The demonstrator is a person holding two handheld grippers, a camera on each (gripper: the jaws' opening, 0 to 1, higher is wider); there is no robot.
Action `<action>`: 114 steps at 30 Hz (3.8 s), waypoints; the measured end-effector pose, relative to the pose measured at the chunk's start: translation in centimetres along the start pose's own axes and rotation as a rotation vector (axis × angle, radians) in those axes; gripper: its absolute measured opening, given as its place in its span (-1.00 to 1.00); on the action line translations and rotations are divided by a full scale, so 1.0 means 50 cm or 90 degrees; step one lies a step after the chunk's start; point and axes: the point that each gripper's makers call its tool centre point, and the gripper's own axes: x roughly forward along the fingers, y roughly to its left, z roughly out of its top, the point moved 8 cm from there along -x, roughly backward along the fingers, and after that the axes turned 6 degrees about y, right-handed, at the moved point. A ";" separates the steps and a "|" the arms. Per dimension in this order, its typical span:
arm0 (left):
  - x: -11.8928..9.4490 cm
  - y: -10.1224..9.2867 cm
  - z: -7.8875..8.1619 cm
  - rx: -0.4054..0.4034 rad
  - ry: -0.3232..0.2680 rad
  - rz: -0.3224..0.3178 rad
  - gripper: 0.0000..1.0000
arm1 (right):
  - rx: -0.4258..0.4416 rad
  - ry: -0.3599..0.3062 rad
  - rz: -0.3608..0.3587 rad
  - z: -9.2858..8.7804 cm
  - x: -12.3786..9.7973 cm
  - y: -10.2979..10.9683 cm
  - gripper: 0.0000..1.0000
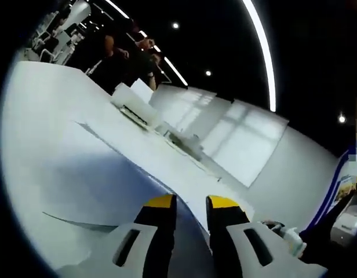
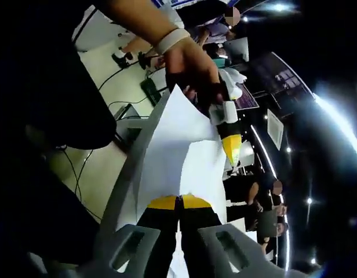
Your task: Organize the stack of printing papers by aligning and flattening the scattered papers on the table
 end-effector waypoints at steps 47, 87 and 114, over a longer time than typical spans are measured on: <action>-0.041 0.014 0.043 0.129 -0.078 0.046 -0.88 | 0.712 0.013 -0.001 -0.307 -0.042 -0.077 -0.63; -0.047 0.022 0.034 0.094 -0.077 0.047 -0.88 | -0.080 0.180 0.025 -0.313 0.086 -0.095 -0.71; -0.041 0.039 0.030 0.057 -0.090 0.036 -0.88 | -0.044 0.180 -0.021 -0.315 0.045 -0.167 -1.00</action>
